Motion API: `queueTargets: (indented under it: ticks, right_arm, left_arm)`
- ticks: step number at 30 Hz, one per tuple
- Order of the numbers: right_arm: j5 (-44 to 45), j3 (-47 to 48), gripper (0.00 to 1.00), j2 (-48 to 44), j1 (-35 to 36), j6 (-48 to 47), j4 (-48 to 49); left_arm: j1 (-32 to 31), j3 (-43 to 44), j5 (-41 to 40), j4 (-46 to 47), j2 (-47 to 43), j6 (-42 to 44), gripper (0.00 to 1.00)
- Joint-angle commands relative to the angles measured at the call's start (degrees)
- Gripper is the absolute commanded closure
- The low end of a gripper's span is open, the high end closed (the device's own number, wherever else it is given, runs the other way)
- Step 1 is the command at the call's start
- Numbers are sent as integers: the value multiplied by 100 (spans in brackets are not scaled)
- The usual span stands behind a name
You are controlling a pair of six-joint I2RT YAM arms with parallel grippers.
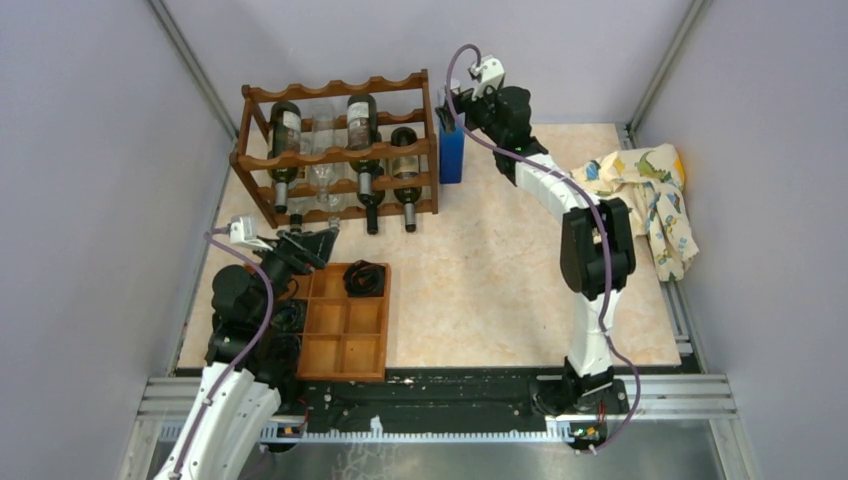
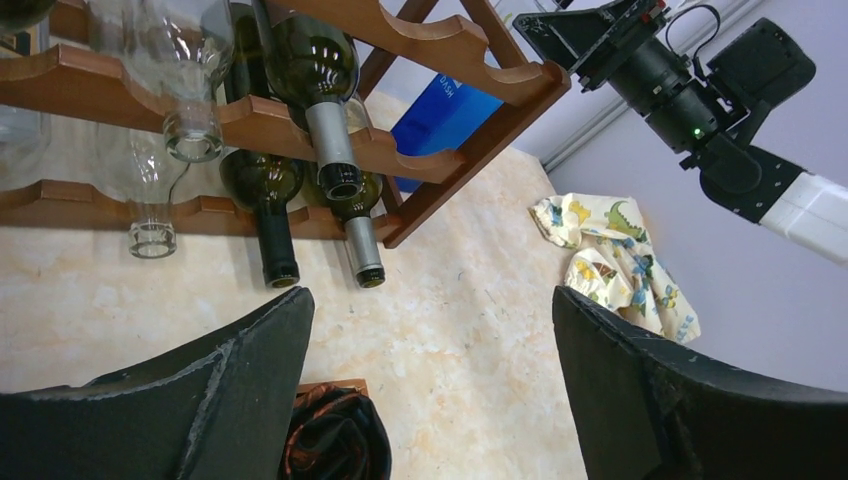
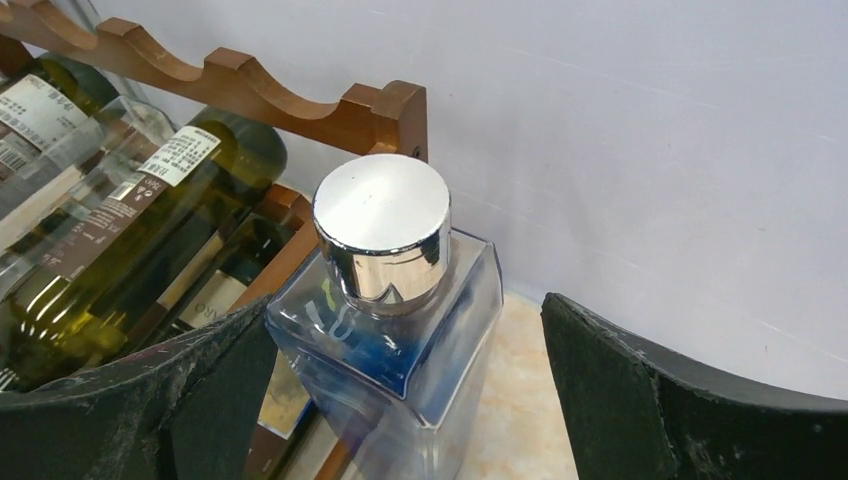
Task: Put the wine bottle on the wine rack
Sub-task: Pick up the wine bottle from the center of the board.
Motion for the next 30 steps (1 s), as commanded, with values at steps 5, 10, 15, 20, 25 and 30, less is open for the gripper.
queueTargets:
  ticks: [5,10,15,20,25,30]
  right_arm:
    - [679,636,2,390,136,-313,-233]
    - [866,569,30,371,135,-352,10]
    - [792,190,75,55,82,-451,365]
    - [177,-463,92,-557,-132,-402,750]
    - [-615,-1249,99,-1348,-531,-196,1122]
    - [-1359,-2228,100,-2264,-952,-78,1560]
  left_arm:
    - [-25,-27,-283,146,15,-678,1]
    - [-25,-262,7,718,116,-1150,2]
    - [-25,-518,370,1551,307,-1819,4]
    - [-25,-557,1010,2277,803,-2357,6]
    - [-77,-561,1573,3256,1639,-3265,8]
    - [-593,-325,1221,3699,2172,-3509,9]
